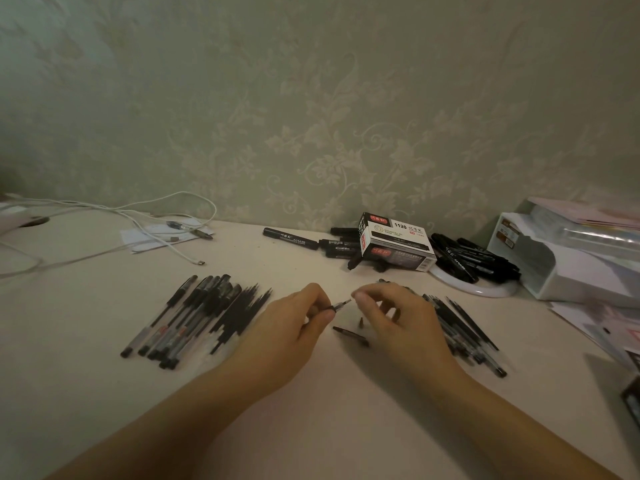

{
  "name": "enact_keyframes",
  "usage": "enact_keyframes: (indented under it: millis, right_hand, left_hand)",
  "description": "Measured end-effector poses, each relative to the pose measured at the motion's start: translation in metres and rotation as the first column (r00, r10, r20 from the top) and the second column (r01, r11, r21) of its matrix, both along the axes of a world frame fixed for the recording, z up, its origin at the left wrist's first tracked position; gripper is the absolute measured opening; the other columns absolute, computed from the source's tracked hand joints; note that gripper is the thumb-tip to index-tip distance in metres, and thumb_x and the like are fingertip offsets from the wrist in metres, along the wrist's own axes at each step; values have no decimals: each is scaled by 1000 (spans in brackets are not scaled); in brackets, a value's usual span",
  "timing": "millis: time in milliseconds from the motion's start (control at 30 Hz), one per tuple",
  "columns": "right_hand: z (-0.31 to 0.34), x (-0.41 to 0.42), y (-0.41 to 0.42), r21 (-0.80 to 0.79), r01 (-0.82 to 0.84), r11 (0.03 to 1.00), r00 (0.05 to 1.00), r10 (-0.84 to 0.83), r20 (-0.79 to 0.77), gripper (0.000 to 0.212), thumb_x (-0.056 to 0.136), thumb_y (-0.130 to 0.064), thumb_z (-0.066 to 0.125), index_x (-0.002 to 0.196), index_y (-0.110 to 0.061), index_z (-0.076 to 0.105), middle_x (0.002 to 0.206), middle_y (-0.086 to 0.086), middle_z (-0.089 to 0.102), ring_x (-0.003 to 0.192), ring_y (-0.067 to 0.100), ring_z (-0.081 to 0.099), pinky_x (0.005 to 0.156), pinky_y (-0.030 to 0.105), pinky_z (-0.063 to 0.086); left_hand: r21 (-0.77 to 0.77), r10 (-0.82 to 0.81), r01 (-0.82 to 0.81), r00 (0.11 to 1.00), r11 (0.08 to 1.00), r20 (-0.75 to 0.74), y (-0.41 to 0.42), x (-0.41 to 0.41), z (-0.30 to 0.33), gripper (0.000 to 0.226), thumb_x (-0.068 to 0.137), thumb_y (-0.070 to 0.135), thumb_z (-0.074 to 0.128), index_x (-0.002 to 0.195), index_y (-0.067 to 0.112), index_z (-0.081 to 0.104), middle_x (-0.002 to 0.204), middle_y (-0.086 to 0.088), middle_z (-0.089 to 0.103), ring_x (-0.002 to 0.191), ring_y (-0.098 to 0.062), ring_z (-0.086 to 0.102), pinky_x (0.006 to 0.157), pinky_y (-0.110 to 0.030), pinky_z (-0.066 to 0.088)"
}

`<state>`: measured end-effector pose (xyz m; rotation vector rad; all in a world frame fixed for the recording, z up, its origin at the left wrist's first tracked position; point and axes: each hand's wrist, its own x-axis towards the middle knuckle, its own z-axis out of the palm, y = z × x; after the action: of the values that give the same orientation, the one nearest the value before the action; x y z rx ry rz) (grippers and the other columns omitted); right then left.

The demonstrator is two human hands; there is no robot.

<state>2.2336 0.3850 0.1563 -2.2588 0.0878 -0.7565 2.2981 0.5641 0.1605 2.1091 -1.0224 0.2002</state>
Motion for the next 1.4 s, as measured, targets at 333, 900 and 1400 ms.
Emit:
enact_keyframes:
  millis: [333,900,1400]
  right_hand:
    - [12,-2,4,611,-70,788,986,146,-75,10,91,-27,66,87,-28,76,82,-5,75,64,1,60,60,15,50]
    - [20,5,-19,820,-60,570,995,-35,97,10,100,-15,54,98,-13,63,84,3,76,74,13,69,65,23,56]
    - [14,-14,-90,-408,421,810,816,-534,-220,12,92,-19,66,93,-11,74,80,5,69,68,16,63,66,35,57]
  left_hand:
    - [-58,-69,67,997,996,-28,-3,-4,1,9,99,28,46,106,31,50,70,10,57,56,0,51,53,-11,38]
    - [24,-28,28,1000,999,0,0,2,-4,21,99,33,43,120,37,47,74,12,54,60,5,50,53,-13,36]
    - [54,28,-28,1000,998,2,1,4,-2,19,98,34,46,116,32,52,84,15,54,66,12,51,58,-9,39]
